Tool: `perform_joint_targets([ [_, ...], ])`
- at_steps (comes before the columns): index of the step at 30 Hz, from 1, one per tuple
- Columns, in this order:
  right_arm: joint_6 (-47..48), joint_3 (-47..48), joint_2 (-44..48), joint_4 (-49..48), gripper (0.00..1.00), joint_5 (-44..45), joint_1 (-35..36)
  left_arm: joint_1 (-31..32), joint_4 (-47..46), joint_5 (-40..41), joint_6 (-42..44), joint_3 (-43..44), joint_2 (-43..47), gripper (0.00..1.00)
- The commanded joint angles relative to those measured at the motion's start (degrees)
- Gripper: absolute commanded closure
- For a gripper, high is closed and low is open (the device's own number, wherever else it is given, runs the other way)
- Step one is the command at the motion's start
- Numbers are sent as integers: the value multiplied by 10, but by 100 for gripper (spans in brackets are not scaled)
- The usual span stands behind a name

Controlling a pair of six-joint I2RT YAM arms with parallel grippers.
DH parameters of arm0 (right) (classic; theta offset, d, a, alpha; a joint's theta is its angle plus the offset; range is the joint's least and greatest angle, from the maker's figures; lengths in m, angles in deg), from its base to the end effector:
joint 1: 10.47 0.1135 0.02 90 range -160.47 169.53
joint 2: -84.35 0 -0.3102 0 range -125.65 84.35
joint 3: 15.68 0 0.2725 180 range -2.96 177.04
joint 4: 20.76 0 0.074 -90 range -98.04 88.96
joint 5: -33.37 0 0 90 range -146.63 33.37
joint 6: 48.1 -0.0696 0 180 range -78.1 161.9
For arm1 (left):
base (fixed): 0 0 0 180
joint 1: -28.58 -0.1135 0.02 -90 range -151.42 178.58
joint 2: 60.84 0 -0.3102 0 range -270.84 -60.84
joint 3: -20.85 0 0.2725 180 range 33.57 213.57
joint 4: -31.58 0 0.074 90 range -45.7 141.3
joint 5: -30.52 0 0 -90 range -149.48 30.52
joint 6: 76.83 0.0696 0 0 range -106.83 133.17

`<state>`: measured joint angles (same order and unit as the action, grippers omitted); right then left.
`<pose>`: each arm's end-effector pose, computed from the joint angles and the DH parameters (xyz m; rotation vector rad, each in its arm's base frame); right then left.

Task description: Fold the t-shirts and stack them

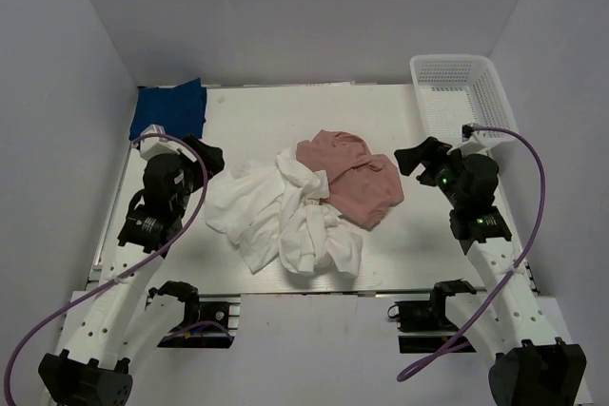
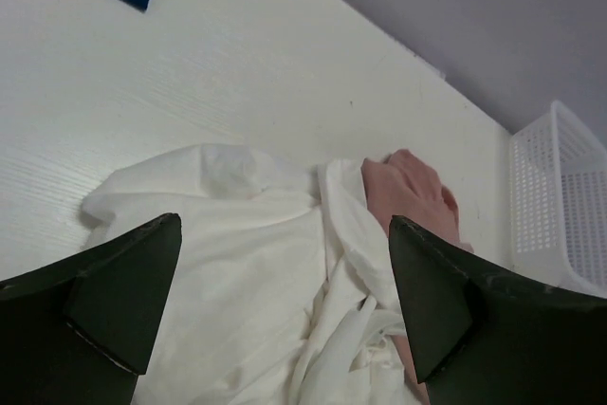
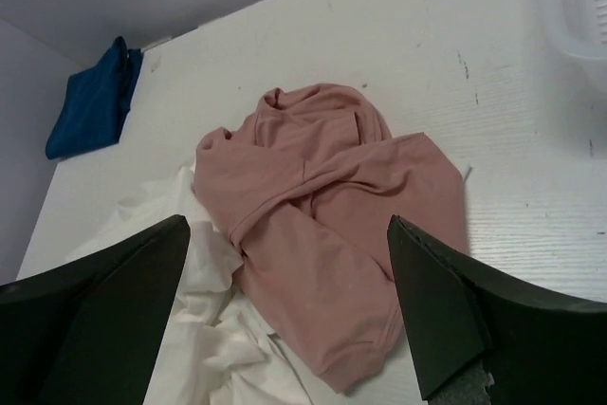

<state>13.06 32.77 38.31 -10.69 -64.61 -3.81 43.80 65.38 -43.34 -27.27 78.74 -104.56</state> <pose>0.2160 0.0349 0.3292 0.2298 1.7221 0.5775 0.1910 -0.0319 0.3473 -0.6030 1.8212 -0.3889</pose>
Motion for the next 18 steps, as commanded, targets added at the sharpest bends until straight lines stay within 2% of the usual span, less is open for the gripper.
perform_joint_targets([
  [1,-7,22,16,20,10,-21,-2,2,34,-21,-10,21,0,0],
  [5,31,6,21,10,10,-22,3,2,8,-41,-17,-7,6,0],
  [7,71,-2,12,-2,10,-69,5,2,-3,-41,-10,-13,11,0],
  [8,77,28,-11,18,10,-111,10,2,-9,-48,-10,-20,11,0],
  [10,82,59,-74,26,10,-140,34,2,-21,-54,-4,-26,11,0],
  [11,85,65,-89,26,10,-156,64,2,-21,-54,-4,-26,11,0],
  [13,105,85,-128,43,10,-117,134,2,-16,-54,-4,-20,5,0],
  [14,121,93,-138,48,10,-78,203,2,-9,-54,2,-15,5,0],
  [15,126,98,-146,75,10,-58,229,2,-9,-54,2,-15,5,0],
  [16,131,116,-180,84,10,-2,250,2,-3,-54,2,-15,5,0],
  [17,144,120,-192,93,10,14,310,2,-3,-54,2,-20,5,0],
  [18,145,124,-213,98,10,31,331,2,-3,-54,2,-20,5,0],
])
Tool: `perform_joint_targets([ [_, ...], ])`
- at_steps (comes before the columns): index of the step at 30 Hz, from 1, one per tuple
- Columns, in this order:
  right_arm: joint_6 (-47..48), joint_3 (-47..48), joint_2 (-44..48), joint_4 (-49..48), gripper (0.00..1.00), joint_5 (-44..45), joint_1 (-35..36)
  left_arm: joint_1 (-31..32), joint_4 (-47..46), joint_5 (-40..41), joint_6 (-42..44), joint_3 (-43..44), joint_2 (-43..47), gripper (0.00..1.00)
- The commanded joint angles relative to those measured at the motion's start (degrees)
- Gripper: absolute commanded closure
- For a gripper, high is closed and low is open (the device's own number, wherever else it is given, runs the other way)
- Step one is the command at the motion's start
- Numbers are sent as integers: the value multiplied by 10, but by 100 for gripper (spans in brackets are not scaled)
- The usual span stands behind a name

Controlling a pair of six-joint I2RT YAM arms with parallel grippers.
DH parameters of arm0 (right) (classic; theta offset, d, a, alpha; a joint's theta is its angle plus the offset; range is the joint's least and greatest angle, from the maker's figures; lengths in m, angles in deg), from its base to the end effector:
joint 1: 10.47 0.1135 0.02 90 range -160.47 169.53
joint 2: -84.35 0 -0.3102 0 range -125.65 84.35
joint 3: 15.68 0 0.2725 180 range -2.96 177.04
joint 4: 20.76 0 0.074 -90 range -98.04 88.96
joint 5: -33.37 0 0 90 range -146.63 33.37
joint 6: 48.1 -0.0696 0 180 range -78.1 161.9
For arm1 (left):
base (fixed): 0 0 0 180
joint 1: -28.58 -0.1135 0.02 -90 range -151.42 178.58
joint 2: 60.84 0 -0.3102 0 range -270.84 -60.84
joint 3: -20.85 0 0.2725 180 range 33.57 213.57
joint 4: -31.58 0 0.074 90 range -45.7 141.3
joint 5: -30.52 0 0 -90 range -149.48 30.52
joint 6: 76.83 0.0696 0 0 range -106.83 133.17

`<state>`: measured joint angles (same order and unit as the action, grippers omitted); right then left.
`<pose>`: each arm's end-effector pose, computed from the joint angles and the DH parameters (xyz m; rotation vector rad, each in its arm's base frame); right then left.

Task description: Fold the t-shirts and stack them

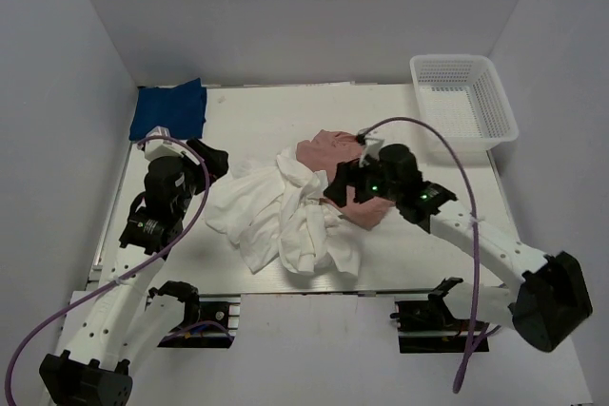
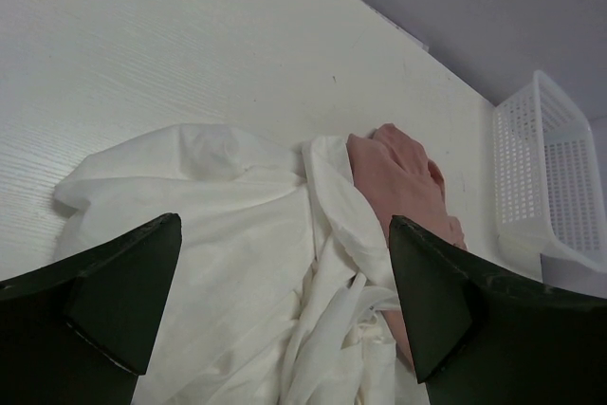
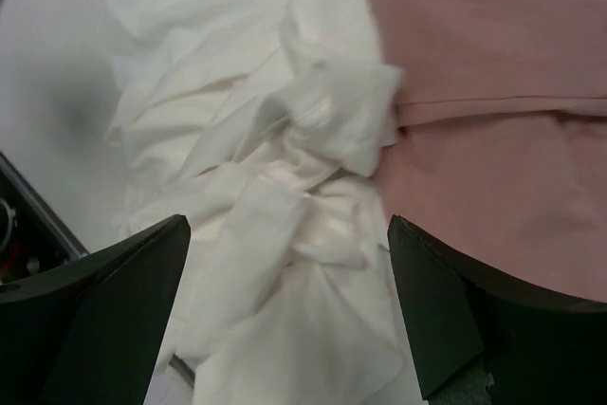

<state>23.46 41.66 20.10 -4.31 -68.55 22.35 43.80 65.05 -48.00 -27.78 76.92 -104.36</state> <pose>0.2327 0.1672 0.3038 -0.3962 2.0165 0.7760 0.1907 -0.0375 0.3355 -0.5660 1.8721 -0.4592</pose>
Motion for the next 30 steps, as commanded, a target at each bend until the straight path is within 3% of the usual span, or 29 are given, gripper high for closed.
perform_joint_targets([
  [1,42,34,-43,36,10,104,87,2,0,-8,7,-9,3,0],
  [2,38,33,-65,34,10,116,143,2,0,-8,7,-9,3,0],
  [6,16,41,-168,53,10,223,241,2,7,-8,7,-9,8,0],
  [10,5,67,-274,88,10,287,286,2,14,-1,7,-9,8,0],
  [12,-10,110,-339,123,10,374,303,2,14,-1,7,-9,8,0],
  [13,-10,129,-352,130,20,392,308,2,14,-1,7,-9,8,0],
  [15,-15,140,-350,125,50,423,311,2,19,-1,7,-9,8,0],
  [16,-16,140,-345,118,61,422,312,2,19,-1,7,-9,8,0],
  [17,-15,137,-340,94,64,407,309,2,19,-1,7,-9,8,0],
  [18,-12,132,-316,83,85,401,310,2,19,-7,7,-9,8,0],
  [19,-5,135,-307,77,98,381,306,2,19,-7,7,-9,8,0],
  [26,-12,148,-169,52,100,398,290,2,19,-17,7,-14,-10,0],
  [30,-17,183,-117,45,100,447,234,2,9,-28,12,-14,-16,0],
])
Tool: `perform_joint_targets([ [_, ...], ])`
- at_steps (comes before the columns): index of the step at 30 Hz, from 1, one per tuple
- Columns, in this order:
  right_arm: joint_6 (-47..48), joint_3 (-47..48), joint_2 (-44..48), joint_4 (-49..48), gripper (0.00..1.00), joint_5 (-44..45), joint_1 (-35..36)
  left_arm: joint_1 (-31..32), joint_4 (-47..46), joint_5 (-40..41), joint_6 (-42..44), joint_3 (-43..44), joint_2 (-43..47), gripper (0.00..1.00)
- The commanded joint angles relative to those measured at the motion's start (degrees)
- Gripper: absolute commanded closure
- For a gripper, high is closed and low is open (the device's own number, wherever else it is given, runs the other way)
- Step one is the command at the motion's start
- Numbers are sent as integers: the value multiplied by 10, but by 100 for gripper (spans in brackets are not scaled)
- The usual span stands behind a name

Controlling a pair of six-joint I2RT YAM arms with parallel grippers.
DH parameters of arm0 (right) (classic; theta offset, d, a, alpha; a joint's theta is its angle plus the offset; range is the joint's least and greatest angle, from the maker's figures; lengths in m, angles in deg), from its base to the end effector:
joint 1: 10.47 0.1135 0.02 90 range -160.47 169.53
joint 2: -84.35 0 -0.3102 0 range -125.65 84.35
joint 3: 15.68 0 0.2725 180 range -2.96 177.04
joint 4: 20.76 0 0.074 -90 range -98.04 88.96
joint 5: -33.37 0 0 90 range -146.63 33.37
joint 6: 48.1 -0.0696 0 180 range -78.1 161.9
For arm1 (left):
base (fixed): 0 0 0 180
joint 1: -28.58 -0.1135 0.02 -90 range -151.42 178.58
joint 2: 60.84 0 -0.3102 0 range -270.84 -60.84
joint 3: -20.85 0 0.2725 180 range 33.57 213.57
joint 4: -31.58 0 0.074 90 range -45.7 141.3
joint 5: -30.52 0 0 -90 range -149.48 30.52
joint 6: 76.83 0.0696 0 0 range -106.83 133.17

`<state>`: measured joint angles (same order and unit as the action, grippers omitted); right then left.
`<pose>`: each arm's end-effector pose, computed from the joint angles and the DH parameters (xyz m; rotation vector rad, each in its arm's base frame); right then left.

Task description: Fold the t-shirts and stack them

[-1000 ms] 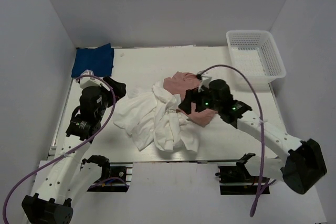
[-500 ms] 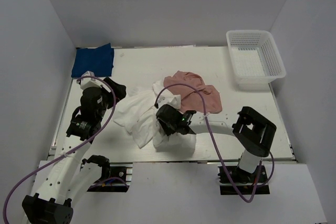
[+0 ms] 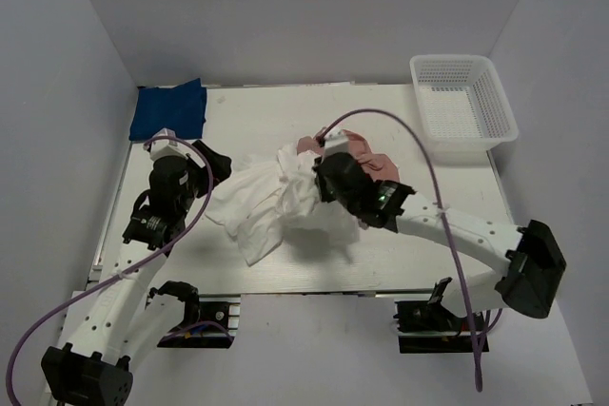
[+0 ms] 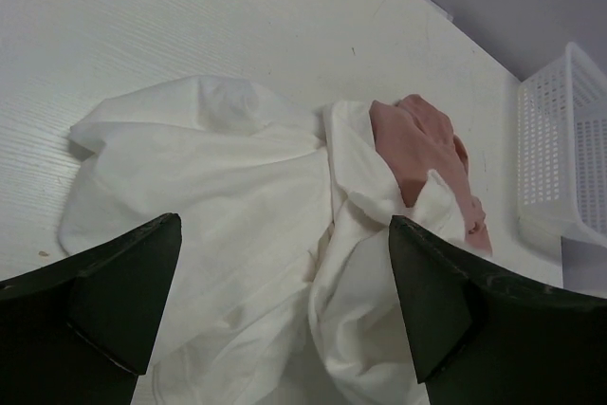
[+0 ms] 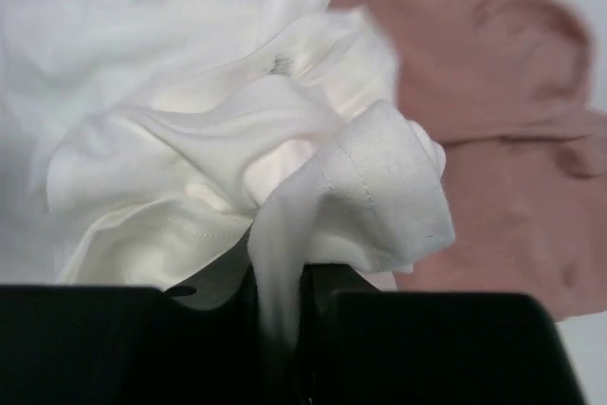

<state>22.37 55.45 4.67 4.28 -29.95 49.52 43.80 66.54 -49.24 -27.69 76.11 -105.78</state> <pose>0.2008 0.2852 0.3028 -0.4730 2.0517 0.3357 0.1943 -0.0401 0.3220 -0.5611 1.9426 -0.4491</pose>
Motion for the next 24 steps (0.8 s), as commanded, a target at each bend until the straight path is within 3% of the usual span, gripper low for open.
perform_joint_targets([
  [1,-2,57,50,-43,100,63,-49,2,-6,-15,11,-6,-7,0],
  [8,50,155,66,-92,100,43,-274,2,-6,-15,17,-1,-12,0],
  [10,69,235,45,-87,100,10,-328,2,-6,-15,17,-1,-12,0],
  [12,95,309,7,-69,100,-10,-386,2,-20,-15,22,-9,-12,0],
  [13,106,392,-43,-59,100,-21,-397,2,-26,-21,22,-17,-12,0],
  [16,110,472,-121,-14,100,-44,-461,2,-33,-13,27,-23,-7,0],
  [17,100,566,-164,-4,100,-64,-473,2,-33,-7,27,-23,-7,0],
  [20,80,698,-265,46,100,-99,-550,2,-23,16,27,-23,-7,0],
  [24,54,709,-318,13,100,-127,-621,2,-23,32,27,-23,-7,0],
])
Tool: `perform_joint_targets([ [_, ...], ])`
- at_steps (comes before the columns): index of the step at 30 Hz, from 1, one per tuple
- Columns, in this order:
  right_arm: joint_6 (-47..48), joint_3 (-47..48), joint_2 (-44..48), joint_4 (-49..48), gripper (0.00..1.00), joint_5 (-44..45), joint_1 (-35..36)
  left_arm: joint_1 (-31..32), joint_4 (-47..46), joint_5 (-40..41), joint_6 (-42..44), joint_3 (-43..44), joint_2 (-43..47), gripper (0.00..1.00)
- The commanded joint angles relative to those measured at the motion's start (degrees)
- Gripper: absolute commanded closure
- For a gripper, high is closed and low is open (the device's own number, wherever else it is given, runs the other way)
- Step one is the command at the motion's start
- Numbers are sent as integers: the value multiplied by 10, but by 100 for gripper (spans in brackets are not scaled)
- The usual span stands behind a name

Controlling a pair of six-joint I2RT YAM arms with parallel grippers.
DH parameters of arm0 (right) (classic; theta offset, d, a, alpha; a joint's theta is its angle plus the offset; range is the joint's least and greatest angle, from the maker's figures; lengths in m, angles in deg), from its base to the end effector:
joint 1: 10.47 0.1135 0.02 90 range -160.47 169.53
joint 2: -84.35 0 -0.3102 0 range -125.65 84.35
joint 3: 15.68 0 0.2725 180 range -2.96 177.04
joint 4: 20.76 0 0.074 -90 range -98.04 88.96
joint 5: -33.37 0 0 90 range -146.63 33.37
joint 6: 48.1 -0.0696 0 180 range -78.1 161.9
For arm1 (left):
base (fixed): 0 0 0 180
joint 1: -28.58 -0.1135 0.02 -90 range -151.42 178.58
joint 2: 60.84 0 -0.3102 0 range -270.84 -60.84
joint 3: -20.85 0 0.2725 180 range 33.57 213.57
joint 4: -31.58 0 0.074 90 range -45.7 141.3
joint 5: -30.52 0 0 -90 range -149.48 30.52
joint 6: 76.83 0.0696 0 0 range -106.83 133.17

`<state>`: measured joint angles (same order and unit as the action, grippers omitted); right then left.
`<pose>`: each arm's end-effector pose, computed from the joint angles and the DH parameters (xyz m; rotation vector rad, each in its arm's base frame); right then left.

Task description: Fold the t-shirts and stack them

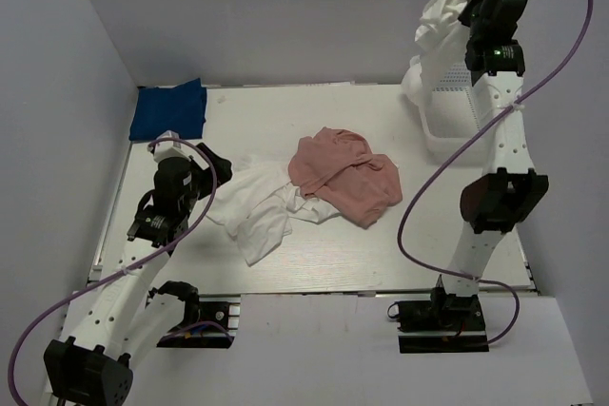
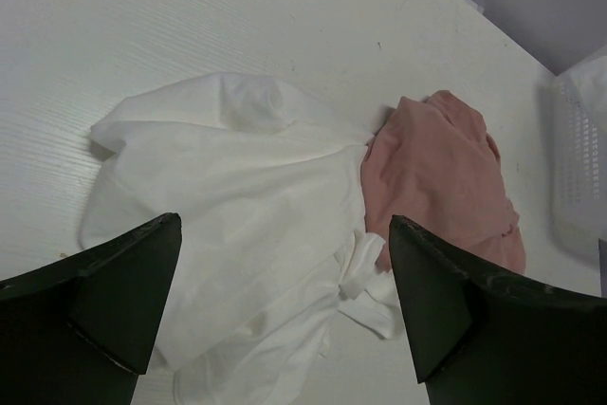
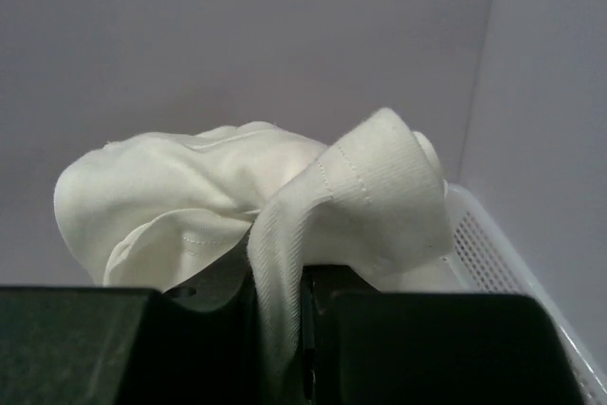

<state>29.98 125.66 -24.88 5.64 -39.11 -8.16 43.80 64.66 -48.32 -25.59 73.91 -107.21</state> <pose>0.4931 -0.0011 0.5652 0.3687 1.4290 -0.0233 0.2004 -0.0406 0.3065 -0.5374 1.9730 -0.3968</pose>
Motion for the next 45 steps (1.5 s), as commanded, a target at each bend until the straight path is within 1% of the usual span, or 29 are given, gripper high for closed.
perform_joint_targets([
  [1,-27,0,-27,-8,100,-39,-57,2,-4,23,6,-1,8,0],
  [2,-30,-21,-28,-34,100,-36,-63,2,-4,28,6,-1,1,0],
  [4,-26,-29,-48,-52,100,-20,-82,2,-4,28,6,-1,-4,0],
  [7,-27,-30,-90,-52,100,-5,-98,2,-4,33,6,-1,-17,0],
  [8,-22,-31,-122,-50,100,-13,-102,2,-4,39,6,-1,-24,0],
  [11,-15,-37,-162,-43,100,-5,-102,2,-4,44,6,-1,-42,0],
  [12,-14,-56,-183,-44,100,-2,-101,2,-4,44,6,-1,-47,0],
  [16,-17,-80,-222,-44,100,-25,-106,2,8,54,11,12,-71,0],
  [17,-17,-79,-223,-31,80,-32,-105,2,8,55,11,12,-77,0],
  [18,-14,-79,-225,-29,56,-62,-106,2,8,55,11,12,-77,0],
  [20,8,-79,-207,-18,10,-69,-100,2,15,48,11,19,-77,0],
  [21,15,-79,-198,-8,10,-77,-99,2,15,48,11,19,-77,0],
  [24,53,-110,-123,-13,10,-82,-77,2,15,21,11,25,-77,0],
  [25,69,-155,-57,-17,10,-79,-71,2,15,16,11,25,-72,0],
  [26,77,-174,-35,-22,10,-55,-45,2,15,9,11,25,-72,0],
  [27,97,-193,-14,-39,10,-30,-36,2,21,9,11,25,-65,0],
  [28,109,-252,50,-47,10,-11,-26,2,21,4,5,19,-65,0],
  [29,116,-273,68,-51,10,-6,18,2,27,4,4,19,-59,0],
  [30,117,-290,86,-62,10,-6,30,2,27,-5,-3,11,-59,0],
  [31,115,-346,131,-65,10,4,46,2,27,-13,-3,11,-54,0],
  [32,110,-365,146,-77,10,3,89,2,34,-18,-10,5,-54,0],
  [34,97,-435,189,-85,10,-9,130,2,34,-32,-16,-11,-28,0],
  [35,76,-448,201,-86,10,-13,158,2,34,-37,-16,-17,-19,0],
  [36,71,-470,204,-85,10,-20,171,2,34,-46,-16,-26,-1,0],
  [37,62,-487,204,-73,10,-21,200,2,34,-53,-16,-26,8,0],
  [38,50,-502,199,-70,10,-22,214,2,34,-60,-16,-32,16,0],
  [39,41,-510,196,-66,10,-41,245,2,34,-66,-16,-32,23,0],
  [41,27,-546,171,-72,10,-73,263,2,41,-66,-16,-38,41,0],
  [45,8,-563,107,-67,10,-88,304,2,53,-71,-21,-38,54,0],
])
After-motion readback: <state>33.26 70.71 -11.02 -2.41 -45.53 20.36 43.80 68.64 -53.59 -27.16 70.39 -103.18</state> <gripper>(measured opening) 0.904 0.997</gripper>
